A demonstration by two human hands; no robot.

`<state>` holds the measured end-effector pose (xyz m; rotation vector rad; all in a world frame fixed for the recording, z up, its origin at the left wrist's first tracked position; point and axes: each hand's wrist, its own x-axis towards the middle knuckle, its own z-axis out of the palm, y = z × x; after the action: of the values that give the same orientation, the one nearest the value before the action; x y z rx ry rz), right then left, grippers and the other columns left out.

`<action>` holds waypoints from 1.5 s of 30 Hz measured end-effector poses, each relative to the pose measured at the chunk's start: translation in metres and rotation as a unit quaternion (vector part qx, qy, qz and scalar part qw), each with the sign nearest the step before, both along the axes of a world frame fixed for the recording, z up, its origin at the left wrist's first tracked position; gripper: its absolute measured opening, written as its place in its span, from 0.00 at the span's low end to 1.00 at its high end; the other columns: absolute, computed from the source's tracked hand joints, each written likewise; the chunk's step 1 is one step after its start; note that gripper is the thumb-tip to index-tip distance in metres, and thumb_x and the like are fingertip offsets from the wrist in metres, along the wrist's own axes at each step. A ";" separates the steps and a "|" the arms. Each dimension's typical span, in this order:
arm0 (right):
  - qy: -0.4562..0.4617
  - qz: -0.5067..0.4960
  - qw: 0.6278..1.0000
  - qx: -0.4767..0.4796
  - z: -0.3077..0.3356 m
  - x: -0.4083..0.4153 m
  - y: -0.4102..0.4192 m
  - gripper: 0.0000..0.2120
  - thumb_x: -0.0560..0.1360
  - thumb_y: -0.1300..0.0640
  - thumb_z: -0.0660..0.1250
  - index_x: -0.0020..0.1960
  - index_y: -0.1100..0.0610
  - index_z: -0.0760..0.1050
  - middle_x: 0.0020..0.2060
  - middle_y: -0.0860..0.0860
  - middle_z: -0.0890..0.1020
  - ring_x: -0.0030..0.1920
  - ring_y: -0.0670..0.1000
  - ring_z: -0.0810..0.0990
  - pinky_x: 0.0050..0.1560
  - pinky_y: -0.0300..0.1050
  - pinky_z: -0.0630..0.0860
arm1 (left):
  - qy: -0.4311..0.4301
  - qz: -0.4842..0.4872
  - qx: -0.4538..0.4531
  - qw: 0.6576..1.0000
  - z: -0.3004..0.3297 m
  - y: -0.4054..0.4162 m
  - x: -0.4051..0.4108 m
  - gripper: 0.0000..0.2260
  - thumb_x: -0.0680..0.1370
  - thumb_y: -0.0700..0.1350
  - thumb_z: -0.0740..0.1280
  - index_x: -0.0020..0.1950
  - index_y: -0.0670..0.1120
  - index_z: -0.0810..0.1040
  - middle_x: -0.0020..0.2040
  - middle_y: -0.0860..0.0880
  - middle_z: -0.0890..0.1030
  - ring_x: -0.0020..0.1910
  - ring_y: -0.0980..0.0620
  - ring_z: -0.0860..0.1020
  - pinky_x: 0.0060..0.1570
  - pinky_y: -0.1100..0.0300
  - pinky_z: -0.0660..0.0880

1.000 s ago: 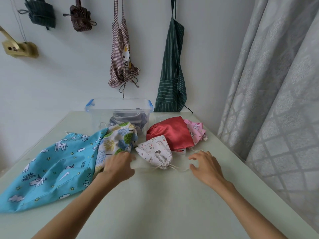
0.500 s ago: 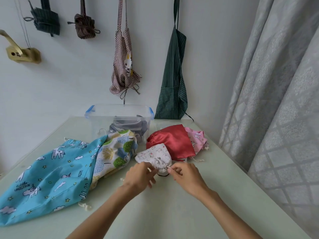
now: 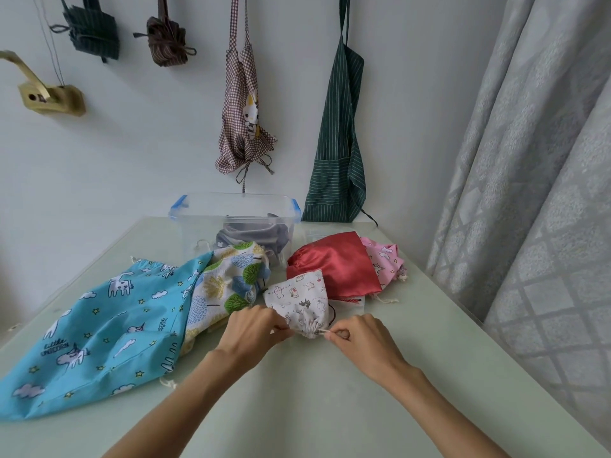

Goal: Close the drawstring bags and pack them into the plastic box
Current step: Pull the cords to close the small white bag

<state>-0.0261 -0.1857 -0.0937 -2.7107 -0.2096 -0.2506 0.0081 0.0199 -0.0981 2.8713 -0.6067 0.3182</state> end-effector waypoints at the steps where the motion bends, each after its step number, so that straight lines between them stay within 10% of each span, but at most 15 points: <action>1: -0.006 -0.002 1.000 -0.002 0.001 -0.002 0.002 0.12 0.74 0.48 0.66 0.34 0.50 0.77 0.28 0.49 0.78 0.34 0.53 0.71 0.35 0.43 0.65 | 0.008 0.013 0.001 1.000 0.001 0.000 -0.003 0.14 0.77 0.59 0.63 0.56 0.54 0.80 0.53 0.55 0.81 0.48 0.52 0.80 0.39 0.59 0.70; 4: -0.019 0.000 1.000 0.005 0.006 -0.009 0.008 0.08 0.74 0.47 0.66 0.45 0.50 0.81 0.39 0.49 0.84 0.41 0.52 0.79 0.37 0.40 0.66 | 0.034 0.053 0.014 0.998 0.004 0.002 -0.011 0.21 0.75 0.55 0.68 0.67 0.56 0.70 0.65 0.55 0.71 0.56 0.52 0.77 0.43 0.59 0.74; 11: 0.020 0.005 0.989 0.150 0.005 -0.005 0.016 0.09 0.72 0.50 0.69 0.33 0.45 0.77 0.25 0.48 0.80 0.28 0.46 0.78 0.40 0.44 0.77 | 0.212 0.038 -0.142 0.966 0.005 -0.019 -0.047 0.10 0.79 0.48 0.60 0.49 0.49 0.81 0.49 0.49 0.82 0.45 0.51 0.79 0.46 0.58 0.76; 14: 0.027 0.011 0.981 0.190 0.009 -0.003 0.020 0.11 0.73 0.52 0.69 0.32 0.43 0.76 0.22 0.45 0.78 0.25 0.41 0.75 0.40 0.45 0.77 | 0.334 0.106 -0.388 0.853 0.015 -0.033 -0.047 0.12 0.82 0.48 0.56 0.48 0.44 0.75 0.44 0.48 0.79 0.33 0.55 0.75 0.27 0.64 0.67; 17: 0.021 0.020 0.977 0.213 0.015 -0.002 0.020 0.10 0.73 0.52 0.69 0.33 0.45 0.78 0.23 0.46 0.79 0.26 0.42 0.75 0.40 0.47 0.77 | 0.328 0.181 -0.583 0.721 0.021 -0.039 -0.042 0.13 0.81 0.52 0.57 0.47 0.45 0.76 0.47 0.50 0.79 0.35 0.57 0.79 0.28 0.64 0.61; 22: 0.003 0.031 0.973 0.230 0.020 0.003 0.020 0.10 0.72 0.54 0.70 0.32 0.46 0.78 0.22 0.44 0.78 0.25 0.41 0.75 0.38 0.45 0.76 | 0.230 0.233 -0.724 0.608 0.021 -0.037 -0.033 0.12 0.76 0.46 0.69 0.56 0.41 0.80 0.50 0.47 0.83 0.38 0.56 0.80 0.32 0.64 0.66; 25: -0.023 0.038 0.979 0.197 0.023 0.009 0.019 0.07 0.70 0.52 0.72 0.33 0.47 0.79 0.21 0.43 0.76 0.24 0.41 0.71 0.33 0.40 0.70 | 0.174 0.236 -0.725 0.623 0.025 -0.035 -0.025 0.10 0.75 0.43 0.70 0.54 0.41 0.82 0.45 0.47 0.83 0.37 0.57 0.80 0.37 0.61 0.74; 32: -0.107 0.047 0.969 0.218 0.055 0.031 0.012 0.04 0.72 0.54 0.71 0.44 0.52 0.85 0.21 0.42 0.76 0.24 0.40 0.71 0.30 0.44 0.73 | 0.006 0.167 -0.553 0.816 0.056 -0.026 0.014 0.12 0.78 0.52 0.65 0.45 0.49 0.85 0.40 0.50 0.85 0.41 0.53 0.81 0.45 0.58 0.76; 40: -0.243 -0.001 0.965 0.102 0.074 0.080 0.027 0.09 0.77 0.55 0.65 0.50 0.57 0.83 0.36 0.50 0.84 0.34 0.48 0.80 0.37 0.48 0.79 | 0.026 0.104 -0.716 0.690 0.057 -0.031 0.073 0.12 0.79 0.46 0.63 0.54 0.40 0.82 0.43 0.45 0.84 0.44 0.52 0.83 0.49 0.57 0.79; 45: -0.196 0.074 0.966 0.150 0.068 0.093 0.032 0.16 0.78 0.57 0.63 0.66 0.54 0.72 0.30 0.35 0.69 0.30 0.30 0.73 0.32 0.26 0.68 | 0.058 0.063 -0.744 0.663 0.057 -0.021 0.084 0.09 0.80 0.45 0.62 0.46 0.45 0.81 0.41 0.49 0.84 0.41 0.58 0.82 0.41 0.69 0.78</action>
<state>0.0669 -0.1534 -0.0261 -2.3094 -0.4460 -0.7139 0.0925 -0.0016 -0.0411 1.2714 0.0233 0.3736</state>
